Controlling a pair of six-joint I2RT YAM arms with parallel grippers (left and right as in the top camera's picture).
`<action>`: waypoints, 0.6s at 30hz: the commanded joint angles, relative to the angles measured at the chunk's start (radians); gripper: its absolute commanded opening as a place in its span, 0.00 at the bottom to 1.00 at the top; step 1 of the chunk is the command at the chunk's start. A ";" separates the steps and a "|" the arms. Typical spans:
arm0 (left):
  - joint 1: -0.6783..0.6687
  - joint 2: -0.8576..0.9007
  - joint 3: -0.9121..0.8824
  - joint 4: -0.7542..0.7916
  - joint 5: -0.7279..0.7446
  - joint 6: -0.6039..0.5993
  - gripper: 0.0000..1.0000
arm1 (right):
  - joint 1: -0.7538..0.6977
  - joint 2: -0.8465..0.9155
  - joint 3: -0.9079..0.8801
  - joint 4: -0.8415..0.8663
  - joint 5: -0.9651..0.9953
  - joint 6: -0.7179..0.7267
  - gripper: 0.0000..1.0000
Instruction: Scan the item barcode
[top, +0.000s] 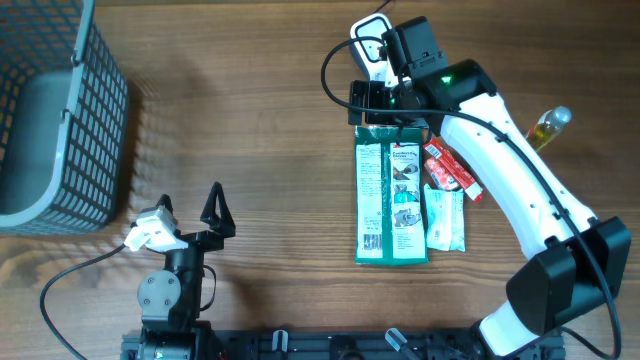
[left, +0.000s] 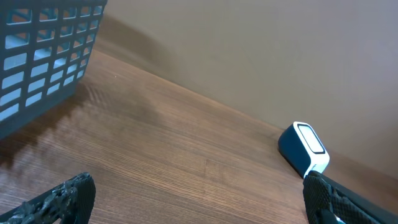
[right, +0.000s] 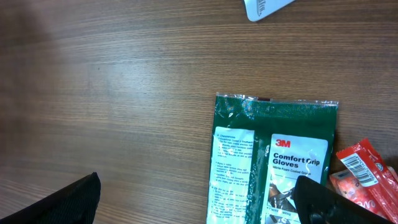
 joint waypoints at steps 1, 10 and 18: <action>0.004 -0.008 -0.001 -0.004 -0.018 0.020 1.00 | 0.011 -0.064 0.019 0.002 0.013 -0.014 1.00; 0.004 -0.008 -0.001 -0.004 -0.017 0.020 1.00 | 0.016 -0.432 0.019 0.002 0.013 -0.015 1.00; 0.004 -0.008 -0.001 -0.004 -0.018 0.020 1.00 | 0.015 -0.691 0.019 -0.027 0.048 -0.035 1.00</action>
